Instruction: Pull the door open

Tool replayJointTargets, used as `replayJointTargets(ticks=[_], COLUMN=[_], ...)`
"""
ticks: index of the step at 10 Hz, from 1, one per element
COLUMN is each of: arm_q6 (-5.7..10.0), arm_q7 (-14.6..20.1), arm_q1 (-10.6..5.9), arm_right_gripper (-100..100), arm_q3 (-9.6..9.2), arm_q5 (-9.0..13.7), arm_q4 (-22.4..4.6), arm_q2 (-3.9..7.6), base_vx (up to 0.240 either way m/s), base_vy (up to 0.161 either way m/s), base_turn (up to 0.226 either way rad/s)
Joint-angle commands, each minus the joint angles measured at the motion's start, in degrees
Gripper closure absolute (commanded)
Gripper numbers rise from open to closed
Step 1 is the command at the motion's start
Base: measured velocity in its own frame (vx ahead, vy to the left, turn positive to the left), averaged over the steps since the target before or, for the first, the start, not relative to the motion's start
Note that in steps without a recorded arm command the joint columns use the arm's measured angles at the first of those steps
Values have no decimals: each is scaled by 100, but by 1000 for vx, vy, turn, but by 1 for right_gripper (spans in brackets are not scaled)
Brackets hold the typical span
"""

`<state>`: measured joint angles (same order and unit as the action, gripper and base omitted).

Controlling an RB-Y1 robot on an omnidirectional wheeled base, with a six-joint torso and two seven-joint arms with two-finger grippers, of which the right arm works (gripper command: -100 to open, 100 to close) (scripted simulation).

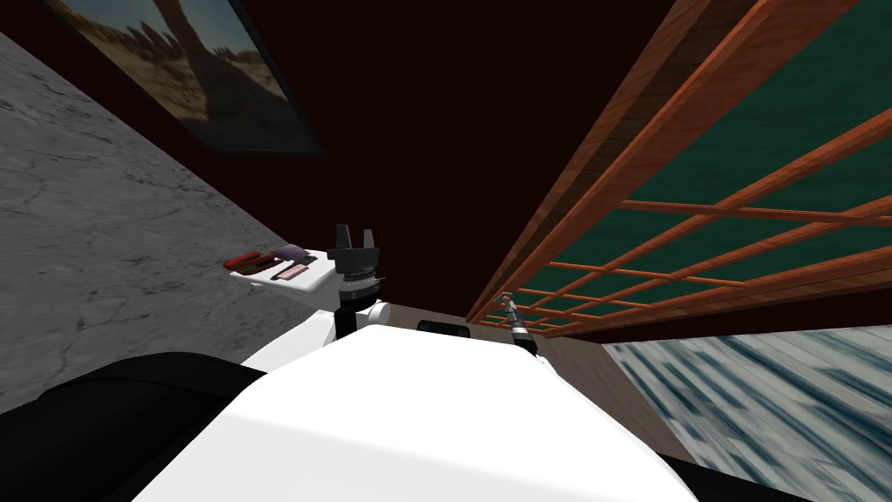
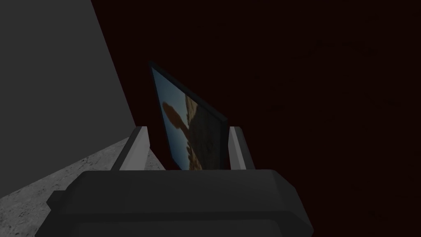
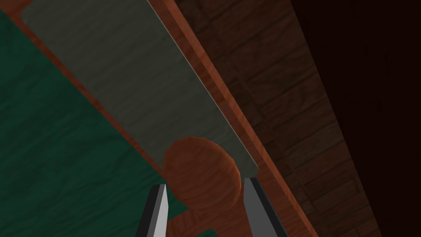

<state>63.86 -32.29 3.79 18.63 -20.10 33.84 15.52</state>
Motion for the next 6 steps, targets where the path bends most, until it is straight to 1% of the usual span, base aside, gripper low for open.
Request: replayJointTargets(ticks=[1, 2, 3, 4, 5, 6], arm_q6=[-27, -52, -52, -78, -78, -103], arm_q7=[286, 434, 534, 729, 766, 992], arm_q1=[-4, -19, -19, -34, -34, -48], arm_right_gripper=[100, 100, 100, 100, 100, 100], arm_q3=[-51, -105, -105, -159, -159, -214], arm_q5=[107, 207, 207, 306, 306, 406], arm_q4=[10, 14, 14, 18, 18, 22], arm_q2=[-1, -2, -2, -3, -3, -4], base_vx=[-41, -59, -47, -47, -36, -45], base_vy=[-12, -22, -25, -28, -21, -15], base_turn=[34, 76, 41, 56, 33, 52])
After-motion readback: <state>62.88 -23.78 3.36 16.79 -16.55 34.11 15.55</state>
